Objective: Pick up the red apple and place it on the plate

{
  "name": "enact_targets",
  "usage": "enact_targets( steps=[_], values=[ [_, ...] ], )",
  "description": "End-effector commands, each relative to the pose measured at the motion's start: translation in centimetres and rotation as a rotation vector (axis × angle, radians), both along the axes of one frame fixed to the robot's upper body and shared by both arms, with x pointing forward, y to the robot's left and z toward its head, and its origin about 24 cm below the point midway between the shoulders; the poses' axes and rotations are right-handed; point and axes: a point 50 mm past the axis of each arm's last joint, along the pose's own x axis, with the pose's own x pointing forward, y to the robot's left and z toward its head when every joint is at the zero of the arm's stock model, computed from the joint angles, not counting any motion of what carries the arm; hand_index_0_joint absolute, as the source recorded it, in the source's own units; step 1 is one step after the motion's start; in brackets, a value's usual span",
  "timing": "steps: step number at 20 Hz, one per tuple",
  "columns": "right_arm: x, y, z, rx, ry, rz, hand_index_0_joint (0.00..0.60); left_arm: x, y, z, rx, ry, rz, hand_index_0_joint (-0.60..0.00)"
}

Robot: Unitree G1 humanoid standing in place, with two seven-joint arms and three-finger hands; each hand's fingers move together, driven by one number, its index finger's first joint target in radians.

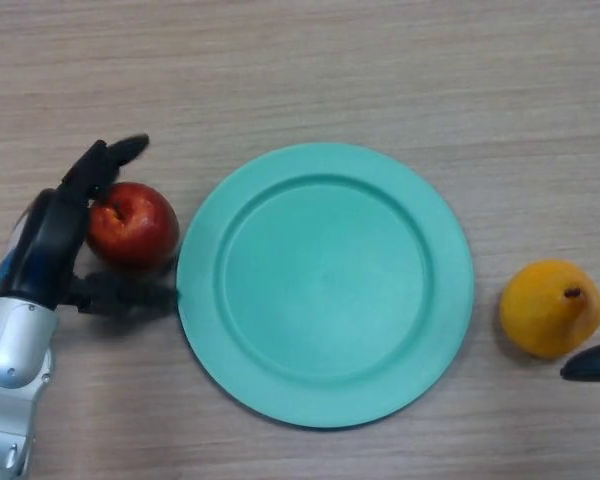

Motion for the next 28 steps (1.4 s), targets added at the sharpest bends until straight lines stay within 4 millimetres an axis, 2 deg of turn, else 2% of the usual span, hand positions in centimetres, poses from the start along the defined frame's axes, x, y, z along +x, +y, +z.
enact_targets(
  steps=[1, 4, 6, 9, 10, 11, 12, 13, 14, 15, 16, 17, 18, 19, 20, 21, 22, 23, 24, 28],
  values=[
    [-2.0, -0.1, 2.8, -0.046, -0.218, -0.003, 0.0, 0.1, 1.5, 4.5, -0.046, -0.226, 0.043, -0.6],
    [-2.1, -0.1, 3.1, -0.055, -0.233, -0.005, 0.0, -0.7, 2.7, 6.1, -0.038, -0.287, 0.082, -0.6],
    [-2.4, 0.0, 2.7, -0.039, -0.231, 0.007, 0.0, -1.7, 2.4, 7.4, 0.012, -0.354, 0.071, -0.6],
    [-2.6, 0.3, 2.8, -0.053, -0.259, 0.009, 0.0, -3.3, 0.3, 9.4, 0.084, -0.425, -0.019, -0.6],
    [-2.7, 0.4, 2.9, -0.055, -0.264, 0.007, 0.0, -3.7, -1.2, 9.8, 0.092, -0.417, -0.09, -0.6],
    [-2.7, 0.4, 2.9, -0.055, -0.264, 0.007, 0.0, -3.7, -1.4, 9.8, 0.087, -0.416, -0.099, -0.5],
    [-2.7, 0.4, 2.9, -0.055, -0.262, 0.007, 0.0, -4.2, -2.9, 9.9, 0.074, -0.395, -0.158, -0.546],
    [-2.7, 0.4, 2.9, -0.055, -0.262, 0.007, 0.0, -4.3, -3.2, 9.8, 0.07, -0.394, -0.17, -0.446],
    [-2.7, 0.4, 2.9, -0.055, -0.262, 0.006, 0.0, -4.4, -4.0, 9.7, 0.06, -0.381, -0.199, -0.296],
    [-2.8, 0.4, 2.9, -0.055, -0.263, 0.005, 0.0, -4.5, -4.8, 9.3, 0.051, -0.366, -0.233, -0.196],
    [-3.0, 0.4, 2.8, -0.051, -0.265, 0.001, 0.0, -4.7, -6.8, 8.3, 0.034, -0.316, -0.3, -0.046],
    [-3.0, 0.4, 2.8, -0.051, -0.266, 0.0, 0.0, -4.7, -7.0, 8.1, 0.035, -0.309, -0.308, -0.146],
    [-3.1, 0.3, 2.8, -0.05, -0.268, -0.006, 0.0, -4.6, -7.6, 7.6, 0.046, -0.287, -0.331, -0.296],
    [-3.2, 0.2, 2.7, -0.049, -0.268, -0.014, 0.0, -4.5, -8.2, 7.0, 0.062, -0.257, -0.362, -0.196],
    [-3.5, 0.0, 2.6, -0.05, -0.266, -0.033, 0.0, -4.2, -9.5, 5.8, 0.089, -0.198, -0.427, -0.047],
    [-3.5, 0.0, 2.5, -0.05, -0.265, -0.035, 0.0, -4.2, -9.7, 5.7, 0.093, -0.196, -0.434, -0.146],
    [-3.5, -0.2, 2.5, -0.05, -0.263, -0.046, 0.0, -4.0, -10.3, 5.4, 0.098, -0.201, -0.464, -0.098],
    [-3.6, -0.3, 2.3, -0.055, -0.261, -0.06, 0.0, -3.9, -10.9, 5.5, 0.012, -0.203, -0.497, -0.003],
    [-3.6, -0.3, 2.3, -0.06, -0.259, -0.064, 0.0, -4.1, -10.9, 5.8, -0.078, -0.191, -0.505, 0.0],
    [-3.9, -0.3, 2.2, -0.071, -0.263, -0.076, 0.0, -4.8, -10.6, 7.4, -0.214, -0.154, -0.515, 0.0]
  ],
)
